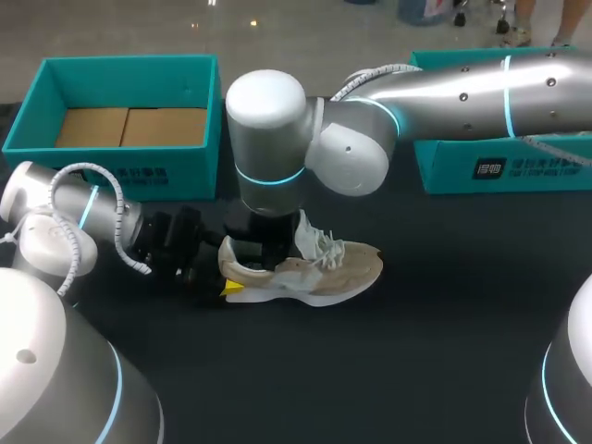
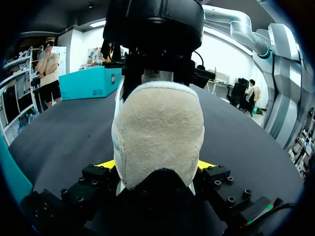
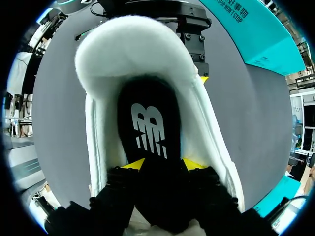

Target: Take the shoe out of the shoebox, open the shoe tongue, remove and reinsert the insole, then place the shoe into the shoebox

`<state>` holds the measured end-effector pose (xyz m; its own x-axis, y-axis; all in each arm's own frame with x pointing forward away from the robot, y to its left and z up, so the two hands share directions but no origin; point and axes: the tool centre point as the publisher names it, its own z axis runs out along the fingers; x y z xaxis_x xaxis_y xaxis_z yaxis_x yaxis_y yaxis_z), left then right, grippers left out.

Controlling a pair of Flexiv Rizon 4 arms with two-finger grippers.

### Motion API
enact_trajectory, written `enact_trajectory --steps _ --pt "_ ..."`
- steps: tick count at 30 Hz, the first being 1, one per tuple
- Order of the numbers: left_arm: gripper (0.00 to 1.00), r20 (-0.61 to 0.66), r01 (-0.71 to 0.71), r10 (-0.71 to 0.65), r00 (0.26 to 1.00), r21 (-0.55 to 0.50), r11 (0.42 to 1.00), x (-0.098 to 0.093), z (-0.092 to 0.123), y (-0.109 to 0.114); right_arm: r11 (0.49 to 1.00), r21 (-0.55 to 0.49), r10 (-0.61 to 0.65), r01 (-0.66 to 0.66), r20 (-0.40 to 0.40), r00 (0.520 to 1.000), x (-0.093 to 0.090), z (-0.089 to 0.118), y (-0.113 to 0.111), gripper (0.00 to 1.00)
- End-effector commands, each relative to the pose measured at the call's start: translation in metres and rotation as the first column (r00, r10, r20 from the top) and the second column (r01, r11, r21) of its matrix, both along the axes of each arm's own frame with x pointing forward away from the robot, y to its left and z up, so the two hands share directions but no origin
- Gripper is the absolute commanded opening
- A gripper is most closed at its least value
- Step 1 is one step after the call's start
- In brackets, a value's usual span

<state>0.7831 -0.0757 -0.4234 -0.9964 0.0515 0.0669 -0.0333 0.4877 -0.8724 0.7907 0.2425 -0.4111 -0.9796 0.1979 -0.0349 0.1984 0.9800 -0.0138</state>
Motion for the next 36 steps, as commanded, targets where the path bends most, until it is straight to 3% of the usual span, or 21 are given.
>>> enact_trajectory --steps 1,5,7,10,16,23,36 --pt "0.0 -0.002 0.001 -0.001 1.0 0.004 1.0 0.002 -0.005 -0.002 1.0 -0.017 -0.001 0.0 -0.03 1.0 -0.002 -0.024 0.003 0.42" --pt "0.0 -0.002 0.001 -0.001 1.0 0.004 1.0 0.002 -0.005 -0.002 1.0 -0.025 -0.011 0.009 -0.052 0.999 -0.006 -0.032 0.001 0.23" --pt "0.0 -0.002 0.001 -0.001 1.0 0.004 1.0 0.002 -0.005 -0.002 0.999 -0.03 -0.012 0.011 -0.06 0.998 -0.007 -0.035 0.001 0.18" --pt "0.0 -0.002 0.001 -0.001 1.0 0.004 1.0 0.002 -0.005 -0.002 0.999 -0.034 -0.02 0.018 -0.075 0.997 -0.008 -0.038 0.0 0.0" --pt "0.0 -0.002 0.001 -0.001 1.0 0.004 1.0 0.002 -0.005 -0.002 0.999 -0.035 -0.022 0.019 -0.089 0.996 -0.01 -0.033 -0.005 0.0" --pt "0.0 -0.002 0.001 -0.001 1.0 0.004 1.0 0.002 -0.005 -0.002 1.0 -0.001 0.005 -0.005 -0.106 0.994 -0.012 0.004 -0.011 0.0" --pt "0.0 -0.002 0.001 -0.001 1.0 0.004 1.0 0.002 -0.005 -0.002 0.999 0.048 -0.007 0.008 -0.025 1.0 -0.01 0.038 -0.013 0.0"
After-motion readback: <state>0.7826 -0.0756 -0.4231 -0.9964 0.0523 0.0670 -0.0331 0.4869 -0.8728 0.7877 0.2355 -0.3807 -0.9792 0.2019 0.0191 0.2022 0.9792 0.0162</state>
